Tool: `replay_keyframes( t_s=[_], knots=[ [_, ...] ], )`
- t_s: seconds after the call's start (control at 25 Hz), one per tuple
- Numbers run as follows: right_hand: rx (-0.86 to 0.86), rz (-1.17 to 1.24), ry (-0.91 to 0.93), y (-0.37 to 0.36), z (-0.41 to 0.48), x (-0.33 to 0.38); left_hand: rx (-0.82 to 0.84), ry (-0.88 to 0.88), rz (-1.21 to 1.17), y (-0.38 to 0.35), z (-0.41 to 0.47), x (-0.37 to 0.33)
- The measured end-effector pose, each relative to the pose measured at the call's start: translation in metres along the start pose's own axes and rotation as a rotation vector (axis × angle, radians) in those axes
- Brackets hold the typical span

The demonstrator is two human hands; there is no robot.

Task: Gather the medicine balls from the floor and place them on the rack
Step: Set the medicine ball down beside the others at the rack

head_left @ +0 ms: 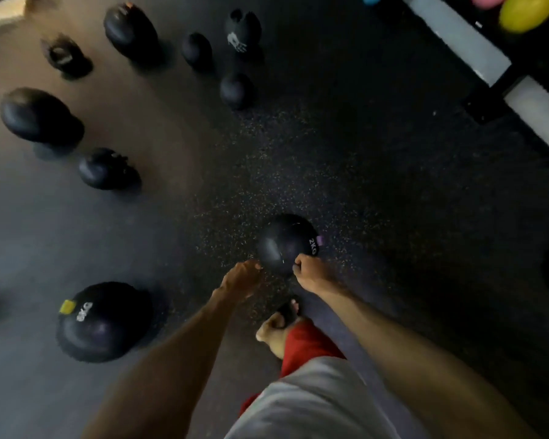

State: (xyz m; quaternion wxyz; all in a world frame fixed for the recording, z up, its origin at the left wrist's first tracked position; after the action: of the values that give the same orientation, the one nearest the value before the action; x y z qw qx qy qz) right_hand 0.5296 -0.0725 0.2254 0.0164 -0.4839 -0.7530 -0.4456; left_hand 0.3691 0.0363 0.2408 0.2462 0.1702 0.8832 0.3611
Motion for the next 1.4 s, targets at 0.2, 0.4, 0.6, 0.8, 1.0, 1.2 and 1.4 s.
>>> replay_keyframes(
  t_s=[0.2,0.4,0.6,0.8,1.0,1.2,1.4],
  knots=[
    [-0.026,0.108,-0.158,-0.005,0.045,0.015,0.118,-0.049,0.161,0.048,0.074,0.024],
    [-0.102,0.227,-0.326,-0.016,0.061,0.024,0.242,-0.195,0.261,0.067,0.134,0.009],
    [-0.189,0.438,-0.542,-0.056,0.085,0.035,0.35,-0.349,0.343,0.058,0.197,0.007],
    [-0.268,0.647,-0.736,-0.119,0.134,0.052,0.492,-0.507,0.487,0.036,0.277,0.034],
    [-0.282,0.743,-0.843,-0.205,0.226,0.052,0.517,-0.605,0.577,-0.006,0.371,0.074],
    [-0.256,0.7,-0.83,-0.288,0.323,0.022,0.491,-0.748,0.854,-0.082,0.476,0.112],
    [-0.568,0.695,-0.931,-0.31,0.371,-0.03,0.401,-1.051,0.655,-0.138,0.53,0.105]
  ],
)
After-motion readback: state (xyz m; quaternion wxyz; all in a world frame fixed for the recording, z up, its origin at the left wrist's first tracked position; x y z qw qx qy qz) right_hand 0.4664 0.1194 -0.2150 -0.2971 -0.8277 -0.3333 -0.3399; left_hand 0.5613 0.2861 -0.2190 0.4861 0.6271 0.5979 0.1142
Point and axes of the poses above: each hand's wrist, its own z-axis towards the middle knuckle, its own y-axis out of the back of the hand, x = y × z, the point moved 3 cm from there along z, towards the middle knuckle, and after that the axes turned 1 degree about -y, right-handed, at the moved point
